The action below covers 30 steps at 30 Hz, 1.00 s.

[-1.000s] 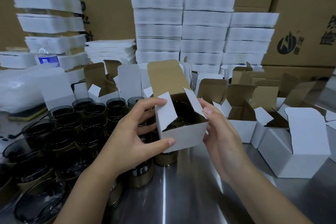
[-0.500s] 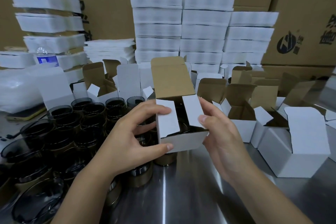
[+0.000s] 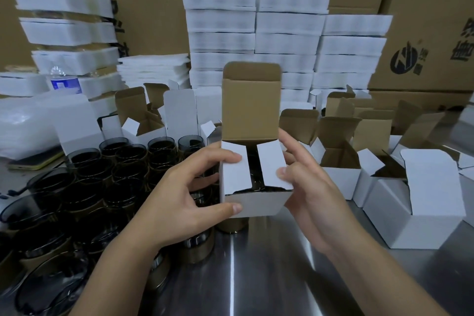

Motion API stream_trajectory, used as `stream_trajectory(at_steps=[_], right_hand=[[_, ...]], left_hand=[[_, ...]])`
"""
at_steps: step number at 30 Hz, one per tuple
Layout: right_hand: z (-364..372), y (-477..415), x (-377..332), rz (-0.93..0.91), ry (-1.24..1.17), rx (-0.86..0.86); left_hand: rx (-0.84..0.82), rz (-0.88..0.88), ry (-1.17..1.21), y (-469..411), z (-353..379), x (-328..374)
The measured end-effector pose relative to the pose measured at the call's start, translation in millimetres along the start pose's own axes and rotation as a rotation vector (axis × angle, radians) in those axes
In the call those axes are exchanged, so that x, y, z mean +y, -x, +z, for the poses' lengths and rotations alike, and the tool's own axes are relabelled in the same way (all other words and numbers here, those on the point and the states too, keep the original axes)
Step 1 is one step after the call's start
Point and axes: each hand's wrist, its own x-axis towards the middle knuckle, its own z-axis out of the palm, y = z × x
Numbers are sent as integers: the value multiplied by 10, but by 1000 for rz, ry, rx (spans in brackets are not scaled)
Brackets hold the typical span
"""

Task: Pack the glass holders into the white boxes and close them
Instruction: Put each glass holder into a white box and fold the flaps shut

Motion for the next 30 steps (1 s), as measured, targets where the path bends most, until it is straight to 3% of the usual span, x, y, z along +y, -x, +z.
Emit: stream_trajectory(at_steps=[9,19,22,26,30], right_hand=[[6,-5,-35,47,-133,-25],[13,2,-15,44,-117,-14],[23,24,14,33,-11,-13],[93,49,70,-90,299,-9],[102,47,89,-165,342,31]], left_hand=[[34,-10,53,-12,-13,20],[62,-12,76,-7,-21,-2],[60,-37,57,-13,-9,-14],[78,-69,42,-15,-19,-7],[90,-75,57,-13,-41,1]])
